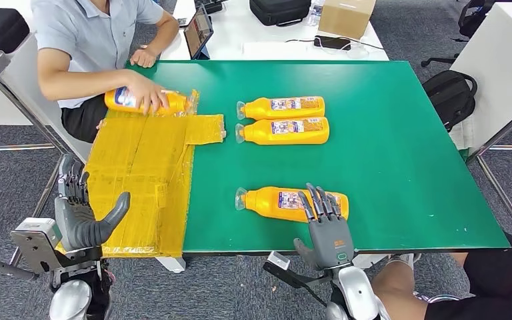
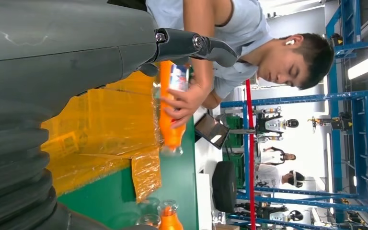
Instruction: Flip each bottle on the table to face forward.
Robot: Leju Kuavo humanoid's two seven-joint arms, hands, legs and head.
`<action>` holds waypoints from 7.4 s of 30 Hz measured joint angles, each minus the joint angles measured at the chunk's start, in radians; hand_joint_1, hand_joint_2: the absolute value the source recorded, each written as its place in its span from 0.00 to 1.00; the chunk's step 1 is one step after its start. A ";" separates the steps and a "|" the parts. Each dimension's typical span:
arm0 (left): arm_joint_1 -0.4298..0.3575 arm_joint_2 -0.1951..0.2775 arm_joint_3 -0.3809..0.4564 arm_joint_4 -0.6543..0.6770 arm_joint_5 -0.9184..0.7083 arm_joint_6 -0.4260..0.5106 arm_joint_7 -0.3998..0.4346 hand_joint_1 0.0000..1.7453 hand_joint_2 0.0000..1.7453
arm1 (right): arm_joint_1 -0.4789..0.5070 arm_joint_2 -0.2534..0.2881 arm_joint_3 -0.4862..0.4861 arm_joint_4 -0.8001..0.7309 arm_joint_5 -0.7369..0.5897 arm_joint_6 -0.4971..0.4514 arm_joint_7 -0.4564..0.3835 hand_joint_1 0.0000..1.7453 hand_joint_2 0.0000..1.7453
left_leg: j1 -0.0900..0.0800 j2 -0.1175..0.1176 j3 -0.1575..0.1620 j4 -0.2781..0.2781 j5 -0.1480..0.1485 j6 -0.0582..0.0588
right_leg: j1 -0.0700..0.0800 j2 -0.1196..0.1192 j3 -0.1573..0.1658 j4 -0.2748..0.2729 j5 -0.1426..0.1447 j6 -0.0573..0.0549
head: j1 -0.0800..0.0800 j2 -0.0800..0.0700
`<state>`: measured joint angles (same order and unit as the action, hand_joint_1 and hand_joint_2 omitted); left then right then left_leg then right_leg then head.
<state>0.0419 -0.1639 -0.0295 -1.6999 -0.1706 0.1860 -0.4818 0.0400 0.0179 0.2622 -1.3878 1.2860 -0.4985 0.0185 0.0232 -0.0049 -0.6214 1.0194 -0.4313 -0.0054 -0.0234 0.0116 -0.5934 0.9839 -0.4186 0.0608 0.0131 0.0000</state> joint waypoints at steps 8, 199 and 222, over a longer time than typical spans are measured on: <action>-0.013 0.000 -0.039 0.000 -0.004 -0.022 0.006 0.00 1.00 | -0.070 -0.005 -0.056 0.094 0.071 -0.023 0.067 0.00 1.00 | 0.000 0.000 0.000 0.000 0.000 0.000 | 0.000 0.000 0.000 0.000 0.000 0.000 | 0.000 0.000; -0.993 0.291 -0.523 1.275 -0.814 -0.302 0.304 1.00 1.00 | -0.368 0.268 0.526 0.736 -0.904 0.010 -0.683 0.00 0.00 | 0.001 0.000 0.000 0.000 0.004 -0.001 | 0.001 0.001 0.000 0.004 0.001 0.000 | 0.000 0.000; -0.936 0.275 -0.567 1.327 -0.788 -0.385 0.271 0.15 1.00 | -0.376 0.269 0.574 0.736 -0.943 0.019 -0.683 0.00 0.00 | 0.001 0.001 0.003 0.000 0.004 -0.001 | 0.001 0.001 0.002 0.004 0.001 0.000 | 0.000 0.000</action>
<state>-0.8943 0.1114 -0.5969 -0.3725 -0.9584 -0.1987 -0.2106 -0.3357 0.2865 0.8367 -0.6516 0.3430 -0.4792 -0.6648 0.0244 -0.0044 -0.6187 1.0197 -0.4278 -0.0065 -0.0225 0.0123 -0.5917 0.9878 -0.4177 0.0608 0.0133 0.0000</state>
